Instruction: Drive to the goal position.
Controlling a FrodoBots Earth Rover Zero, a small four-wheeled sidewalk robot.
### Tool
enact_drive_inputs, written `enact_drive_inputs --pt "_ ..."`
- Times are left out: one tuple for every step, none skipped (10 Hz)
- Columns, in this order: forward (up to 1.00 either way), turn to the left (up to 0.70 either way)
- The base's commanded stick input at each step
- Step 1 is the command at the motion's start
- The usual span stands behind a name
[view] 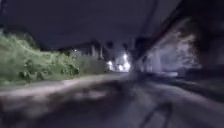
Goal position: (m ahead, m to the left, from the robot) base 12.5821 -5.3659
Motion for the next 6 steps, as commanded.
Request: enact_drive_inputs --pt "0.70 0.00" --pt "0.70 0.00" --pt "0.70 0.00" --pt "0.70 0.00" --pt "0.70 0.00" --pt "0.70 0.00"
